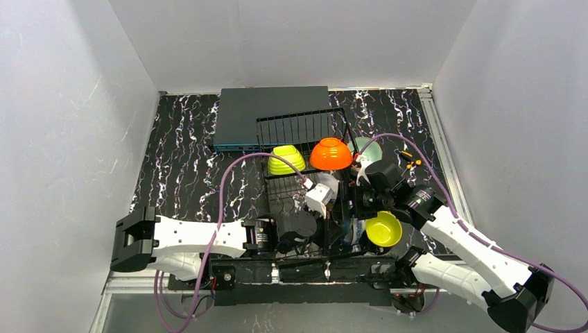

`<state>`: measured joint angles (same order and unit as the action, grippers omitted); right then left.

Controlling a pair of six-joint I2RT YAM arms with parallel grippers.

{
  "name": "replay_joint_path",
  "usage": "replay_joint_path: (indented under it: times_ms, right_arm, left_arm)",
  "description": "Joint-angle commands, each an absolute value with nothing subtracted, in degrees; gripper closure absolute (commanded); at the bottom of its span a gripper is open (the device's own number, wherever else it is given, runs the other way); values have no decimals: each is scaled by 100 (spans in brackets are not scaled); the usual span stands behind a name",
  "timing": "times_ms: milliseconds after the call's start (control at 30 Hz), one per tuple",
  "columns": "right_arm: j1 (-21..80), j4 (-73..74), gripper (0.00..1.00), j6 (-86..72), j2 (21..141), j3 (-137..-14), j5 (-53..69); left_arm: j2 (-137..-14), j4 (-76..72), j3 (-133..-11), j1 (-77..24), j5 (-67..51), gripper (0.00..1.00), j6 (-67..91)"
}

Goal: Load the bowls into the dish rack
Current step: Place the bowl in the dish rack.

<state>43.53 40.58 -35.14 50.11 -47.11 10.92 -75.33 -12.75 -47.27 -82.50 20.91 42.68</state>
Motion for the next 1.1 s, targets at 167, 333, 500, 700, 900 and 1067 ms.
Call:
replay_joint_path:
  times_ms: [167,333,500,700,900,1067]
  right_arm:
    - [4369,3597,83,-3639,4830,-5027,1173]
    - [4373,3398,37,-3690,4763,-5004,1327]
    - [4374,3243,5,-3800,4598,-4949,1329]
    - [4369,3227,1,-3823,4514,-5045,1239]
    - [4375,3259,1,-3791,4420,-5112,1081]
    - [4369,3202,1,-3756,4298,-5157,971]
  left_arm:
    - [-7100,-1632,-4454,-8282,2395,100,4572]
    - [-6760,-1875,-4087,-8287,2244,100,4603]
    - [-6396,-2346,-3564,-8277,2162,100,4690]
    - [-6196,-2946,-3028,-8279,2138,100,4829]
    - [-6308,-3968,-2686,-8275,2057,100,4720]
    - [-6538,-4760,-2576,-8280,1892,100,4548]
